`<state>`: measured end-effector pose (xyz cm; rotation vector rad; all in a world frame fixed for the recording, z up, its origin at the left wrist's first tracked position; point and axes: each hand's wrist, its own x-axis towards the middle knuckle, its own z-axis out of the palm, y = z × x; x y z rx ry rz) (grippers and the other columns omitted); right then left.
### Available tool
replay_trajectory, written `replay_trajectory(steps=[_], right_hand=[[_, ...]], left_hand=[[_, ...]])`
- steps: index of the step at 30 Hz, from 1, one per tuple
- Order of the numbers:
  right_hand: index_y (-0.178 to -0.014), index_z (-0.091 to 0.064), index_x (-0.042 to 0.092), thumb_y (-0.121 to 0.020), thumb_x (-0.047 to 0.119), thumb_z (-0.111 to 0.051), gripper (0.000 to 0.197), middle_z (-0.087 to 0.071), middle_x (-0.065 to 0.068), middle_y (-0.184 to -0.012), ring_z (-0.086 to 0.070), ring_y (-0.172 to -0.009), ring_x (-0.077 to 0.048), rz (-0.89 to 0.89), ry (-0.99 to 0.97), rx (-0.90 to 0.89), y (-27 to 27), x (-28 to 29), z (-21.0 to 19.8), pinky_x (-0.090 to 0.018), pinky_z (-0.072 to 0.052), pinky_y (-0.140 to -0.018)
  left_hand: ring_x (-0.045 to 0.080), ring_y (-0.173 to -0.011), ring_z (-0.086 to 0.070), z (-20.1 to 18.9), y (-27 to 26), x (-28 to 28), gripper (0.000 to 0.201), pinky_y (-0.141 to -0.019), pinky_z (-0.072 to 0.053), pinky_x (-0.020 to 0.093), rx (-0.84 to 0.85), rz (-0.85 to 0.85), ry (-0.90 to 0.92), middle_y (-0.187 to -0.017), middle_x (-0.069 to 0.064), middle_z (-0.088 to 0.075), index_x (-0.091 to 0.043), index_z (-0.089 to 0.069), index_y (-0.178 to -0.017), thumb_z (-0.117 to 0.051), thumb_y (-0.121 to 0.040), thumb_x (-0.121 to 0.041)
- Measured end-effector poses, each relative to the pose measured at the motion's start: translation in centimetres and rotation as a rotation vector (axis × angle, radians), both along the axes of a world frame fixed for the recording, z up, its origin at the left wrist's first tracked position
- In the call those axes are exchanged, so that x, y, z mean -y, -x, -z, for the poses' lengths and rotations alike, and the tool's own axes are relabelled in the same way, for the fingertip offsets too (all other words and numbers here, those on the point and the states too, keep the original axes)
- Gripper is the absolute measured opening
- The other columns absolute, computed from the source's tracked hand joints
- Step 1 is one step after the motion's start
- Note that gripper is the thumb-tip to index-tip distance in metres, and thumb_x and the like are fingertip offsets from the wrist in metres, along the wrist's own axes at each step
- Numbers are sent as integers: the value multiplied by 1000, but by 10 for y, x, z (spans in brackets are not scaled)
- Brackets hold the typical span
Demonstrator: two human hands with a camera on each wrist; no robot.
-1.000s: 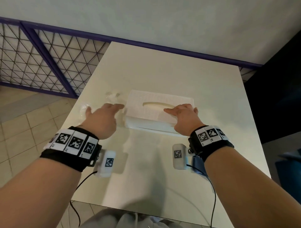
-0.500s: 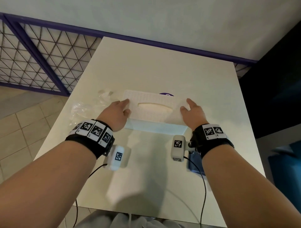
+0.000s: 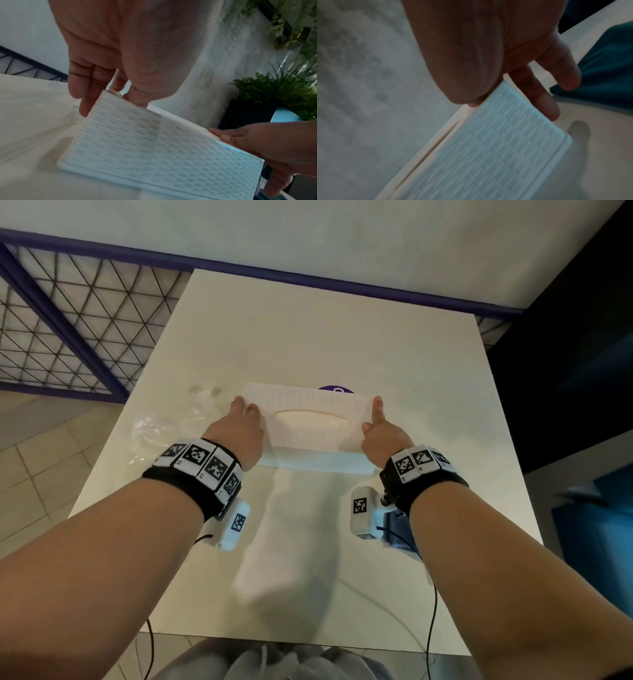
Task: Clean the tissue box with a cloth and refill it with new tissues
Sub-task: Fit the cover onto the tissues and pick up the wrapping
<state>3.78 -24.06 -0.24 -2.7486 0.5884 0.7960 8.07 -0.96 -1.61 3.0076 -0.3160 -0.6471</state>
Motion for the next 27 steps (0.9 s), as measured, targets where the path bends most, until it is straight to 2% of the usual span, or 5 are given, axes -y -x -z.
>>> replay_trajectory(steps=[6, 12, 17, 22, 27], right_hand=[[-151, 15, 21, -95, 7, -31, 74, -28, -5, -156, -51, -124, -31, 25, -73, -8, 21, -7, -4, -37, -44, -96], [-151, -13, 7, -96, 6, -29, 57, 1, -27, -157, -61, -104, -29, -66, 50, -11, 79, -21, 2, -35, -50, -82], [-151, 1, 8, -95, 17, -35, 67, -58, -23, -124, -61, -103, -36, 2, -5, 157, 103, -36, 4, -41, -43, -78], [-152, 9, 18, -95, 15, -35, 71, -28, -20, -151, -40, -131, -37, 59, 106, 74, 102, -54, 3, -46, -41, -99], [-125, -45, 36, -96, 22, -38, 33, 4, -5, -160, -2, -145, -43, 10, 35, 278, 104, -80, 8, -60, -13, -114]], left_hand=[[34, -114, -53, -10, 13, -9, 37, -89, -49, 40, 5, 55, -14, -141, 11, -31, -7, -43, -131, -40, -96, -20], [29, -110, -56, 17, 75, -36, 39, -74, -54, 36, 9, 174, -95, -131, 13, -34, -2, -49, -125, -41, -89, -15], [36, -117, -53, 10, 92, -40, 48, -86, -52, 43, -11, 110, -55, -148, 11, -20, 0, -38, -135, -38, -88, -11], [42, -108, -59, -5, 110, -25, 71, -88, -49, 44, 36, 57, -137, -157, 20, 7, -1, -3, -150, -40, -89, 2], [43, -114, -56, -11, 115, -22, 74, -93, -49, 46, 23, 56, -175, -156, 24, 8, 2, -1, -149, -43, -89, 2]])
